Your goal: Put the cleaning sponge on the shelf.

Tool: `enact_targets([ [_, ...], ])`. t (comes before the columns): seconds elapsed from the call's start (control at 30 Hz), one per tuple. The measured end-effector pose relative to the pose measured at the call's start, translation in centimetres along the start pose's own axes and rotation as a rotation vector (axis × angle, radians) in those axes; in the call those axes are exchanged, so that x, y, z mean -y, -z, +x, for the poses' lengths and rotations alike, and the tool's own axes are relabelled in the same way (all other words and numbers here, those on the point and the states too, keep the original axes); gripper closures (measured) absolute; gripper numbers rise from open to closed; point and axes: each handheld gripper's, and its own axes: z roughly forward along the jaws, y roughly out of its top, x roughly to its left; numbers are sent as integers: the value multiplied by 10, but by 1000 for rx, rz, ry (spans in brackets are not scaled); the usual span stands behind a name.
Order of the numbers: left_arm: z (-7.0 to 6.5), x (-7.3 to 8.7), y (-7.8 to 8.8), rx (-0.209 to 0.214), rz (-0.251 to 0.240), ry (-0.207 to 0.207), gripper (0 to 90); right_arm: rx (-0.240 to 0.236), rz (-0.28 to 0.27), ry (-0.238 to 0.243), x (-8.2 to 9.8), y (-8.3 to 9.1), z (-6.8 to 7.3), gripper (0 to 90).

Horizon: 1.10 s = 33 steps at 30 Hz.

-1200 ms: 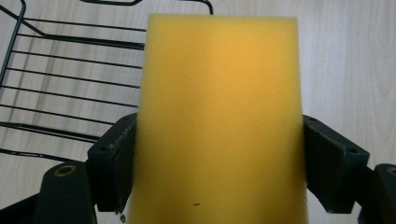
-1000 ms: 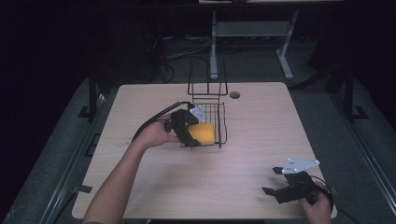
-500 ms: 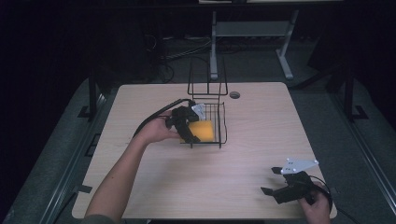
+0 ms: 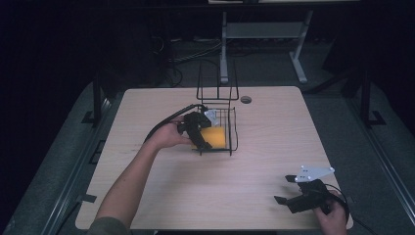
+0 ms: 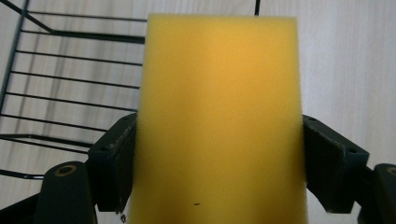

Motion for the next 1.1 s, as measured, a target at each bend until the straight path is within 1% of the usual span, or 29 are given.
enact_targets([
  [0.03, 0, -1, 0, -2, 4, -8, 215, 0, 0, 1, 0, 0, 0, 138],
  [0.07, 2, -3, 0, 0, 8, -24, 214, -1, 0, 0, 0, 0, 0, 139],
  [0.1, 3, -5, 0, 0, 4, -29, 215, -1, 0, 1, 0, 0, 0, 138],
  [0.23, 8, -7, -3, 2, -11, -27, 215, 0, 6, 1, 0, -1, 0, 139],
  [0.27, 9, -6, -4, -3, -11, -27, 215, -1, 9, -1, 0, -1, 0, 139],
  [0.3, 10, -7, -5, 0, 3, -28, 215, -1, 10, -1, 0, -1, 0, 139],
  [0.37, 11, -10, -5, 0, 10, -31, 215, -2, 11, -1, 0, -1, 0, 138],
  [0.43, 12, -15, -5, 0, 16, -43, 215, -2, 11, -7, 0, -1, 0, 139],
  [0.47, 13, -16, -5, -8, 3, -48, 215, -5, 11, -9, 0, -1, -1, 139],
  [0.5, 15, -17, -5, -6, -9, -50, 215, -4, 10, -7, 0, -1, -1, 139],
  [0.57, 19, -19, -8, 0, 3, -40, 215, -7, 7, -4, 0, -1, -1, 138],
  [0.67, 23, -23, -11, 5, 13, -49, 215, -5, 4, -6, 0, 0, -2, 139],
  [0.73, 25, -25, -13, 3, 0, -52, 215, -5, 5, -7, 1, -1, -2, 138],
  [0.77, 27, -24, -15, -1, -6, -47, 215, -6, 7, -8, 1, -1, -2, 139],
  [0.8, 28, -24, -17, 2, -5, -45, 215, -4, 11, -3, 1, -2, -2, 139],
  [0.83, 30, -23, -20, 8, -7, -28, 215, -2, 12, -1, 1, -2, -2, 138],
  [0.9, 32, -22, -23, 10, -5, -20, 215, -3, 12, -3, 1, -2, -1, 138],
  [0.97, 33, -22, -25, 15, -3, -22, 215, -6, 7, 1, 1, -1, -2, 138],
  [1.1, 36, -21, -29, 26, -9, -15, 214, -5, 14, -2, 1, -2, -2, 138],
])
